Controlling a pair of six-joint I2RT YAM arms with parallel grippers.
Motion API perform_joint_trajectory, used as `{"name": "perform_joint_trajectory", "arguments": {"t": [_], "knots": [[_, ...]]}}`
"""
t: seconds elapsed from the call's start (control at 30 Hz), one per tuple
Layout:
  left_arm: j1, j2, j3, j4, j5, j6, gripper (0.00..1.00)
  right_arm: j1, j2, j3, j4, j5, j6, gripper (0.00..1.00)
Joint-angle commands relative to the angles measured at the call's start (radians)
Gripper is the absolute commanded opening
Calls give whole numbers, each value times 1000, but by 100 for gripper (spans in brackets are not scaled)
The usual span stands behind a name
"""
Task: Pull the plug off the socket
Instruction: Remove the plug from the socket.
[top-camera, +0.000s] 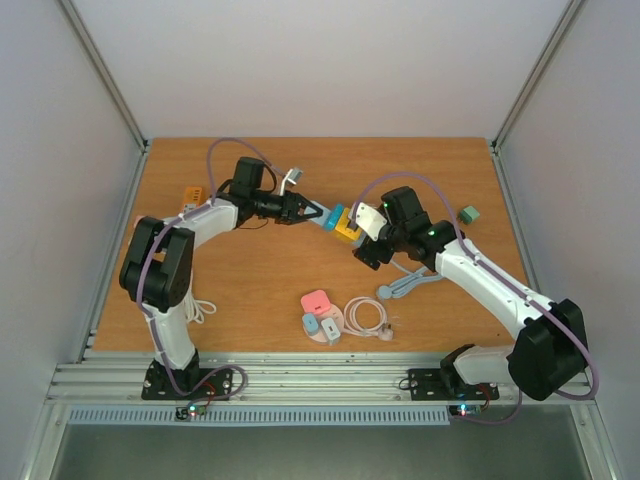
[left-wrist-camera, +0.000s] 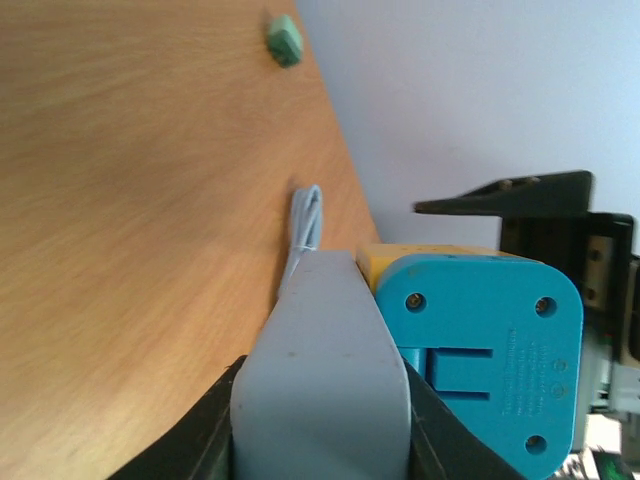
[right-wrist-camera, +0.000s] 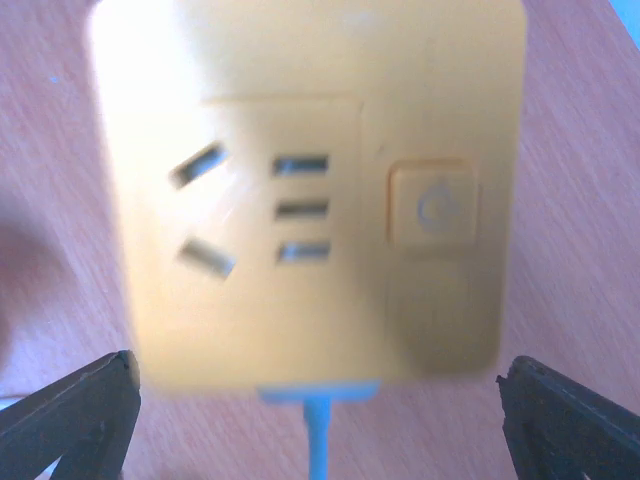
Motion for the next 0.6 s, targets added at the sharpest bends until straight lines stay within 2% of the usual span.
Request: {"name": "perform_joint_trajectory", "arguments": {"t": [0.0, 0.13, 0.4, 0.57], "knots": [[59, -100, 16, -99, -64, 121, 0, 6, -25, 64, -92, -54, -28, 99], [75, -126, 6, -147, -68, 162, 0, 7, -13, 113, -133, -71, -12, 99], [77, -173, 14, -415, -117, 381, 0, 72, 71, 199, -116, -3, 8, 99], [78, -210, -22, -371, -86, 380, 0, 122, 134, 222, -92, 31, 37, 99]]}}
